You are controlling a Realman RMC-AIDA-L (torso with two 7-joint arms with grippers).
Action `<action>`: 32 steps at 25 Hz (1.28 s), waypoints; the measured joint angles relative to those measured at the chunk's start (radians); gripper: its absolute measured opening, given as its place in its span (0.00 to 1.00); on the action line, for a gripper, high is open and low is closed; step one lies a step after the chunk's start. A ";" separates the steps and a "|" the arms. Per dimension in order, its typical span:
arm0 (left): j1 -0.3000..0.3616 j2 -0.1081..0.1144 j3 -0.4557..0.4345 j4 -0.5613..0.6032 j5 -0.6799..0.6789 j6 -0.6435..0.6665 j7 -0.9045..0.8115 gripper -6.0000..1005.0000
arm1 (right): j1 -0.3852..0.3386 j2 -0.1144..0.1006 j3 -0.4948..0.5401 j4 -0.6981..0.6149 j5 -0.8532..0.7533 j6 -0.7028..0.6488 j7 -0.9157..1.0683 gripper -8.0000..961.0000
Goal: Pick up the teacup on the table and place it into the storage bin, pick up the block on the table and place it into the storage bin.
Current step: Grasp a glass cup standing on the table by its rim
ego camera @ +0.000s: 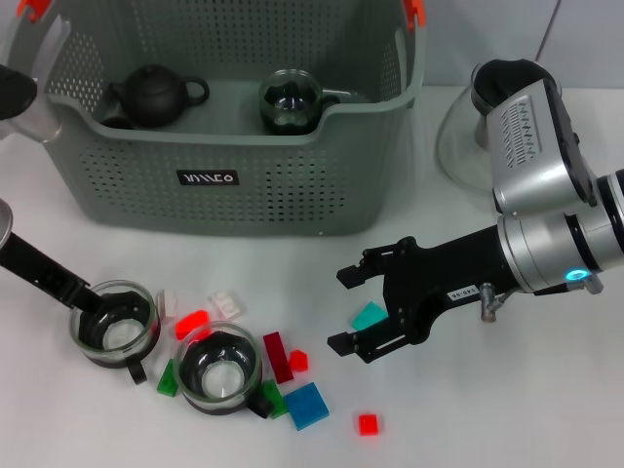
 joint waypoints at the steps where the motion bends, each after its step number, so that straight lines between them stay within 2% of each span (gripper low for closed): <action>1: 0.000 -0.001 0.007 0.002 0.011 -0.006 -0.003 0.60 | 0.000 0.000 0.000 0.000 0.000 0.000 0.000 0.95; 8: -0.004 -0.015 0.027 0.018 0.039 -0.035 -0.007 0.59 | 0.001 0.000 0.000 0.002 0.000 0.004 0.000 0.95; 27: -0.013 -0.018 0.029 0.035 0.039 -0.037 -0.009 0.58 | 0.000 0.000 0.014 0.002 0.000 0.004 -0.003 0.95; 32: -0.014 -0.018 0.032 0.028 0.039 -0.036 -0.010 0.35 | 0.000 0.000 0.019 0.002 0.000 0.002 -0.003 0.95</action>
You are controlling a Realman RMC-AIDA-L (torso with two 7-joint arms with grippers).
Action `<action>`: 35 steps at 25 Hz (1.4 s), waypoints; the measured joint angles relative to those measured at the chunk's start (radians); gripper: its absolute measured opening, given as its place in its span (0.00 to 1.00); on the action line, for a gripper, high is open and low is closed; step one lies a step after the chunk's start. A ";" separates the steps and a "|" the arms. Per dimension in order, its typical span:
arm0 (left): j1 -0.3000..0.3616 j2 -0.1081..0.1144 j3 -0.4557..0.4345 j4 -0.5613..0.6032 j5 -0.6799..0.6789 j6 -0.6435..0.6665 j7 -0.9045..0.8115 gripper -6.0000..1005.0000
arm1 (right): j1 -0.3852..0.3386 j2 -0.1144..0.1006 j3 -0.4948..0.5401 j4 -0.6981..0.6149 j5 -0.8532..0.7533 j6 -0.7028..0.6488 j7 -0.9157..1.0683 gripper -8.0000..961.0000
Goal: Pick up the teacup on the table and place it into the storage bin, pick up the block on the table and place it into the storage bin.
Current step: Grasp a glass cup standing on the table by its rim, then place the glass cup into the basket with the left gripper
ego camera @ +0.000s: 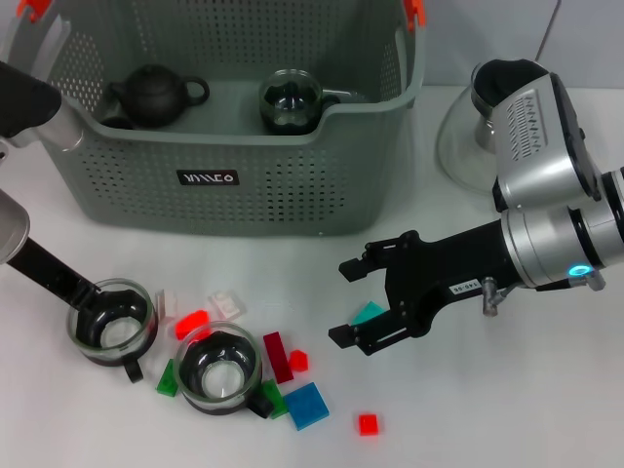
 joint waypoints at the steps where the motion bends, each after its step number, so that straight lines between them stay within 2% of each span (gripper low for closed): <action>1: 0.000 0.000 0.000 -0.001 0.000 0.000 0.000 0.31 | 0.000 0.000 0.002 0.000 0.000 -0.001 0.000 0.95; 5: -0.001 -0.001 0.009 0.003 0.000 0.001 0.000 0.16 | 0.000 0.000 0.005 -0.001 0.000 -0.002 -0.002 0.95; 13: -0.001 -0.003 0.018 -0.015 0.001 0.014 0.000 0.05 | 0.000 0.000 0.010 -0.001 0.001 -0.004 -0.011 0.95; 18: -0.001 0.000 0.015 -0.047 0.001 0.052 0.000 0.05 | 0.000 -0.001 0.013 0.000 0.001 -0.004 -0.011 0.95; 22: 0.011 0.005 -0.001 -0.121 -0.011 0.132 0.003 0.05 | 0.000 -0.001 0.020 -0.001 0.002 -0.004 -0.014 0.95; 28: 0.025 0.002 -0.117 -0.235 -0.091 0.259 0.035 0.05 | 0.005 -0.001 0.032 0.000 0.002 -0.004 -0.036 0.95; 35: 0.013 0.030 -0.260 -0.291 -0.338 0.409 0.047 0.05 | 0.010 -0.003 0.039 -0.007 0.002 -0.035 -0.038 0.95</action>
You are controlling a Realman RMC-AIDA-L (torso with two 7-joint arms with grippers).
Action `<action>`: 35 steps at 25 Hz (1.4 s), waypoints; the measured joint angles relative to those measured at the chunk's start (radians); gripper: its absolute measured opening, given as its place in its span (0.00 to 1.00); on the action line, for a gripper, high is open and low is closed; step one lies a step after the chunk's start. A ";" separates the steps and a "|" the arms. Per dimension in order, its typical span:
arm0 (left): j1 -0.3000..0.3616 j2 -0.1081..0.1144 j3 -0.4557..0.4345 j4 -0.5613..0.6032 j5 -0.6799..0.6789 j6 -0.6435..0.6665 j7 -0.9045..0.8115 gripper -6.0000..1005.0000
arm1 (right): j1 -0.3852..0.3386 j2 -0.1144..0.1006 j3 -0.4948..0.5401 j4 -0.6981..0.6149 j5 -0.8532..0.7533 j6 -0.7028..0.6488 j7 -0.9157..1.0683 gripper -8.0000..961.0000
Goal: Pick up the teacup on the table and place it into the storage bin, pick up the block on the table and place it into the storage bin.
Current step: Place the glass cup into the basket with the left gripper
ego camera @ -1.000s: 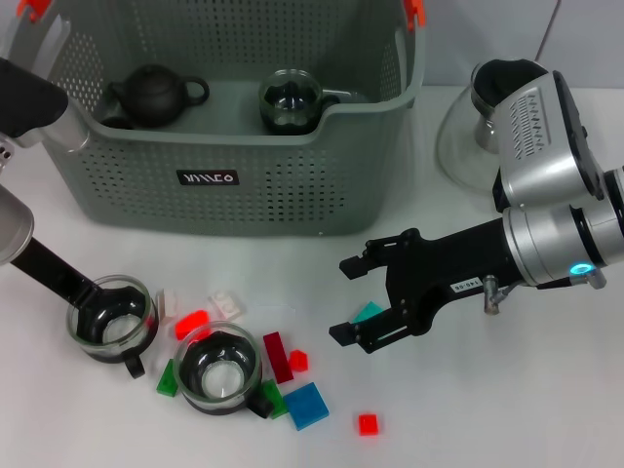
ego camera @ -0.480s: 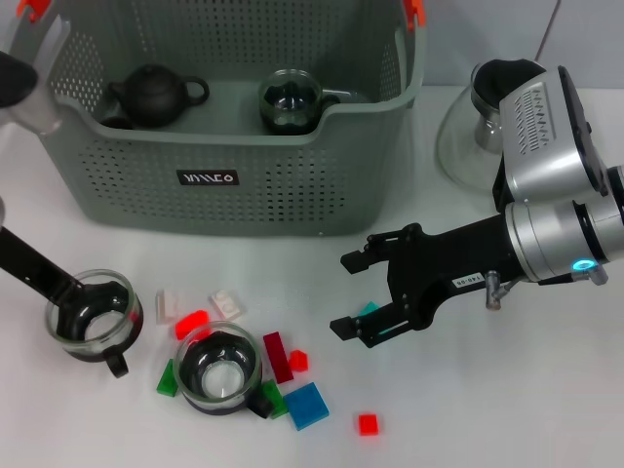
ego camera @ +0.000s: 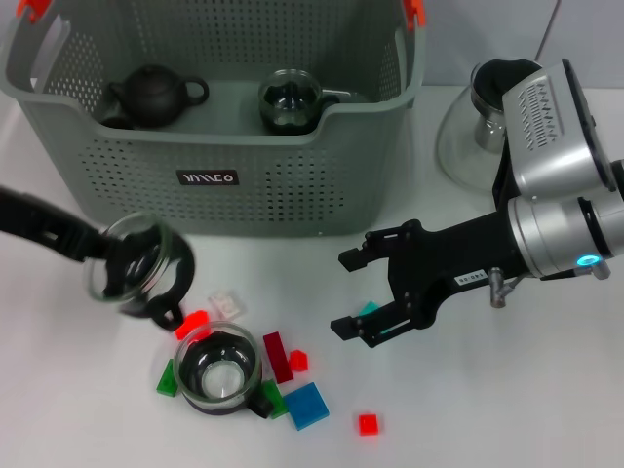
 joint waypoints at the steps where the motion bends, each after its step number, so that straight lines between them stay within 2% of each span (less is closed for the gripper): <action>1: -0.005 0.006 -0.016 -0.001 -0.049 0.015 -0.005 0.05 | 0.000 -0.002 0.006 -0.001 0.000 -0.010 0.000 0.95; 4: -0.016 0.016 -0.051 0.006 -0.131 0.034 -0.016 0.05 | -0.003 -0.007 0.031 -0.001 -0.005 -0.044 0.000 0.95; 10: -0.053 0.055 -0.081 0.048 -0.328 0.023 -0.063 0.05 | -0.014 -0.030 0.083 0.006 -0.009 -0.124 0.003 0.95; 13: -0.096 0.072 -0.074 0.074 -0.352 -0.053 -0.073 0.05 | -0.027 -0.039 0.095 0.007 -0.010 -0.166 0.008 0.95; 16: -0.140 0.097 -0.049 0.131 -0.340 -0.147 -0.072 0.05 | -0.045 -0.048 0.104 0.008 -0.011 -0.213 0.011 0.95; 17: -0.167 0.120 -0.014 0.178 -0.326 -0.218 -0.072 0.05 | -0.051 -0.051 0.115 0.008 -0.011 -0.232 0.011 0.95; 21: -0.222 0.169 0.070 0.296 -0.303 -0.376 -0.073 0.05 | -0.065 -0.061 0.188 0.009 -0.011 -0.303 0.025 0.95; 23: -0.250 0.186 0.097 0.360 -0.287 -0.461 -0.071 0.05 | -0.066 -0.066 0.219 0.009 -0.011 -0.332 0.037 0.95; 27: -0.294 0.199 0.138 0.454 -0.223 -0.625 -0.072 0.05 | -0.070 -0.072 0.254 0.009 -0.011 -0.349 0.055 0.95; 29: -0.316 0.197 0.151 0.490 -0.185 -0.708 -0.074 0.05 | -0.071 -0.072 0.257 0.009 -0.011 -0.349 0.063 0.95; 35: -0.375 0.187 0.178 0.594 -0.078 -0.840 -0.076 0.05 | -0.063 -0.074 0.258 0.009 -0.011 -0.345 0.091 0.95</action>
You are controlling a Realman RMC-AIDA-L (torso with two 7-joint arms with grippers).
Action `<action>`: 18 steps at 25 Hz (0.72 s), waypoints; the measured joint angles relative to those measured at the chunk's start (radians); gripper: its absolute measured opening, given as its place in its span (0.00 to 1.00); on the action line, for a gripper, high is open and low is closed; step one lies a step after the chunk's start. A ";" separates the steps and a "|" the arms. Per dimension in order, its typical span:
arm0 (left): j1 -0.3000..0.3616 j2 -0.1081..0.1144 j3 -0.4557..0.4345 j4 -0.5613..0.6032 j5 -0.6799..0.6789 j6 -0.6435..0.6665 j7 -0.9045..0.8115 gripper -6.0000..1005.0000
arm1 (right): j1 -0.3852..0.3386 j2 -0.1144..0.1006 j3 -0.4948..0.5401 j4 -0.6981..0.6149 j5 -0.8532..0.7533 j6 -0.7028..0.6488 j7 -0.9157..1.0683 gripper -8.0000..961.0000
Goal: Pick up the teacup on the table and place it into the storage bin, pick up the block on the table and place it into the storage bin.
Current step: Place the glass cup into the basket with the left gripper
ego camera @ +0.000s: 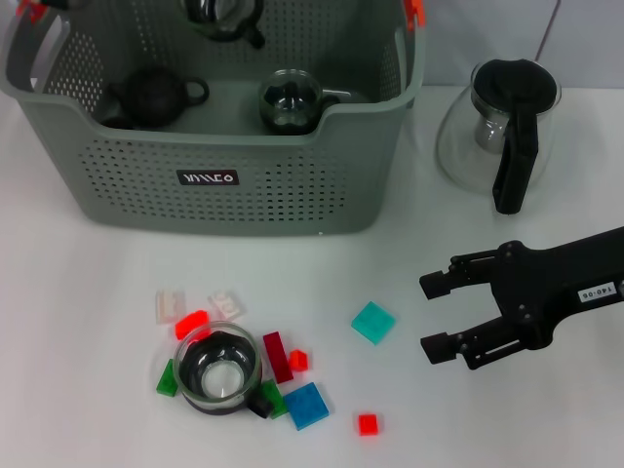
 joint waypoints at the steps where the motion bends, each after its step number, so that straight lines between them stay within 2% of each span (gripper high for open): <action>1: -0.007 -0.005 0.003 0.012 0.019 -0.017 -0.001 0.05 | 0.001 0.001 0.000 0.000 0.000 0.001 0.001 0.95; 11: -0.026 -0.074 0.126 0.028 0.178 -0.156 -0.072 0.05 | 0.011 0.010 -0.002 0.000 -0.001 0.006 0.001 0.95; 15: -0.031 -0.100 0.130 0.044 0.248 -0.195 -0.093 0.05 | 0.011 0.011 -0.007 0.000 -0.002 0.007 0.000 0.95; 18: -0.034 -0.107 0.131 0.061 0.267 -0.206 -0.102 0.05 | 0.012 0.011 -0.009 0.000 -0.002 0.007 -0.001 0.95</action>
